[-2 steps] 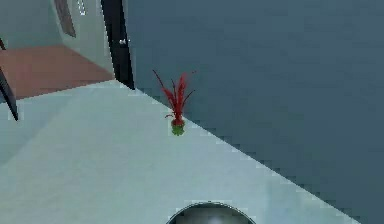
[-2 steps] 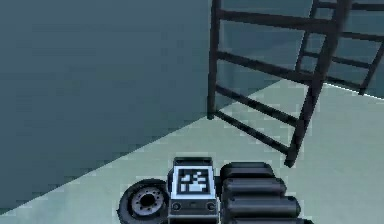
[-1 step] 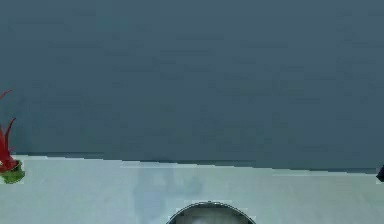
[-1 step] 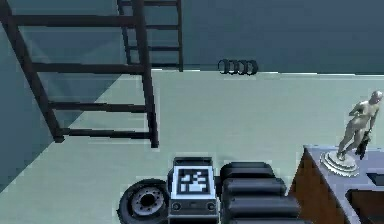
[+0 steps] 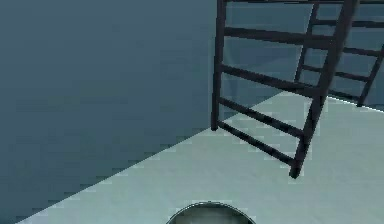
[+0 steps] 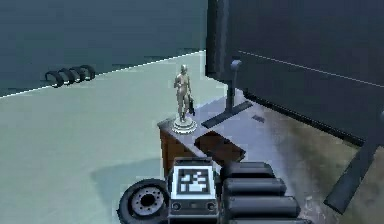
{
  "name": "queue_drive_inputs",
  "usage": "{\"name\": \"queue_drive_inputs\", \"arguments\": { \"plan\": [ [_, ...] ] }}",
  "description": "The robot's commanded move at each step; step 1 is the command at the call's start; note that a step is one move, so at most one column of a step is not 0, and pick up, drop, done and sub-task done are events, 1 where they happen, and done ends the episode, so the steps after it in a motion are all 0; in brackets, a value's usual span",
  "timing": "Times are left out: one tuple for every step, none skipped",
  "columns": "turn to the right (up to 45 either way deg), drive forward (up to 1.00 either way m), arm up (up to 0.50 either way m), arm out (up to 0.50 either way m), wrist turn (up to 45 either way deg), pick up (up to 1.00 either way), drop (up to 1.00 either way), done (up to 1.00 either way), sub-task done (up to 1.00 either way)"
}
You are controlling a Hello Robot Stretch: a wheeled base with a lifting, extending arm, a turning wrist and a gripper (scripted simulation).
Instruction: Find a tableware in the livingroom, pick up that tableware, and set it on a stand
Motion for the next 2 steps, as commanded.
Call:
{"name": "queue_drive_inputs", "arguments": {
  "plan": [
    [27.0, 0.0, 0.0, 0.0, 0.0, 0.0, 0.0, 0.0, 0.0],
    [0.0, 0.0, 0.0, 0.48, 0.0, 0.0, 0.0, 0.0, 0.0]
  ]
}}
